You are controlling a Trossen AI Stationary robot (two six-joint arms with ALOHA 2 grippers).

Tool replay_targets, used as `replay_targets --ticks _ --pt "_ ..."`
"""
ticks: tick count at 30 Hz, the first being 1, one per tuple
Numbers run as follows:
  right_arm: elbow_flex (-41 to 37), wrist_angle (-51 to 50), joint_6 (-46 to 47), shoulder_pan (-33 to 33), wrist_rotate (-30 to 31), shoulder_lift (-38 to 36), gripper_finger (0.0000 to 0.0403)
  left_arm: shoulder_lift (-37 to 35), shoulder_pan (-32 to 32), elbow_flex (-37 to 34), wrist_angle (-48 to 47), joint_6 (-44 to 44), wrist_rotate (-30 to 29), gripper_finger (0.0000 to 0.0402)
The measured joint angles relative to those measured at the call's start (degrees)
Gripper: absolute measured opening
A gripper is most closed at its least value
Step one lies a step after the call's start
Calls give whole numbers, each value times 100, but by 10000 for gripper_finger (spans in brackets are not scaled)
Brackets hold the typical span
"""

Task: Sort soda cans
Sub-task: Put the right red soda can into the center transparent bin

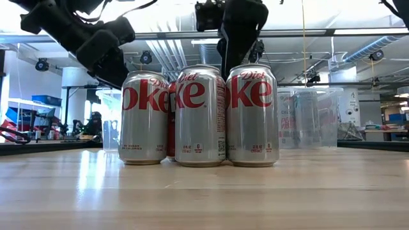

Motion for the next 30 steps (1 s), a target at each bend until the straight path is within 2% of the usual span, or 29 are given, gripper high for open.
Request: replay_targets --ticks 21,30 --pt "-882 1011 46 19 -243 29 349 -2 0 -11 27 -4 2 242" --pt "-979 1158 -24 19 -239 46 303 -2 0 -9 70 -4 2 242"
